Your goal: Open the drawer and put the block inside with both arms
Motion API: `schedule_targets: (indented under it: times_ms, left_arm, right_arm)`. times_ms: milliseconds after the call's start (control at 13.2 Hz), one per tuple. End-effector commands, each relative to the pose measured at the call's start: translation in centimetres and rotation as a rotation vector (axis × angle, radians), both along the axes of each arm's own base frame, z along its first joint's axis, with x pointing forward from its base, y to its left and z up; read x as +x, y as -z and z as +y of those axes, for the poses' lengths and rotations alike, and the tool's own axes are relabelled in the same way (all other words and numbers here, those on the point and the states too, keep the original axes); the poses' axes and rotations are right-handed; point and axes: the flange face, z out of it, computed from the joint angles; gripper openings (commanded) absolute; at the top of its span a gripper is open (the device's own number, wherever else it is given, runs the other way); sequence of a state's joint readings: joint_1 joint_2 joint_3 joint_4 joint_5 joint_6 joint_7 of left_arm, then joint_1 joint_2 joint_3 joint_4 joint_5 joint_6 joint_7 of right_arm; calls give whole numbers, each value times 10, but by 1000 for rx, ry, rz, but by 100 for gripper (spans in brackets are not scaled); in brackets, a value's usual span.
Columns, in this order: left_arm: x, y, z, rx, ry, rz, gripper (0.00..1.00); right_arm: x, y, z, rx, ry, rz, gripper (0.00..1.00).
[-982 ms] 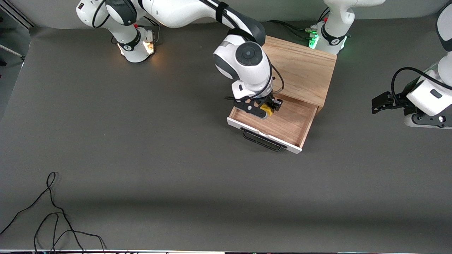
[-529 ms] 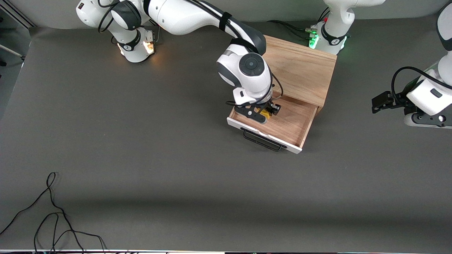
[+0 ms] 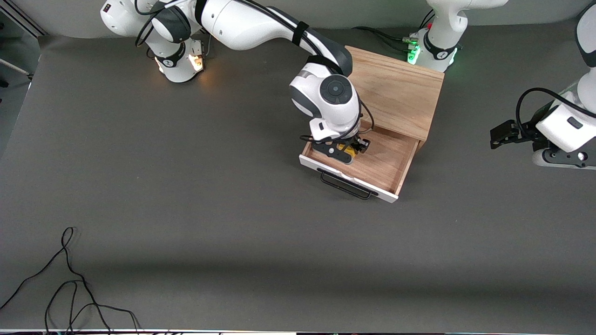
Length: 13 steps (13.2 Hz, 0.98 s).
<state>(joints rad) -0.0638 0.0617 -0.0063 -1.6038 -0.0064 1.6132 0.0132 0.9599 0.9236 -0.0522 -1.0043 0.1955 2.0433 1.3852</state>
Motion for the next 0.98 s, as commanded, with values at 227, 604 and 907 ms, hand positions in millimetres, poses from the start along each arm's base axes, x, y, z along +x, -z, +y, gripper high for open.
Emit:
schedule_targets:
  times_ms: [227,604,907]
  left_arm:
    - [-8,-3,0,15,19,2,100]
    - [-8,-3,0,15,19,2,100]
    - [-8,-3,0,15,19,2,100]
  right_arm:
    - [1,-26,4,16,-6,-45,100]
    - [10,-82,-11,25,-7,-76,100]
    - [39,-157,-62,18,-96,-103,100]
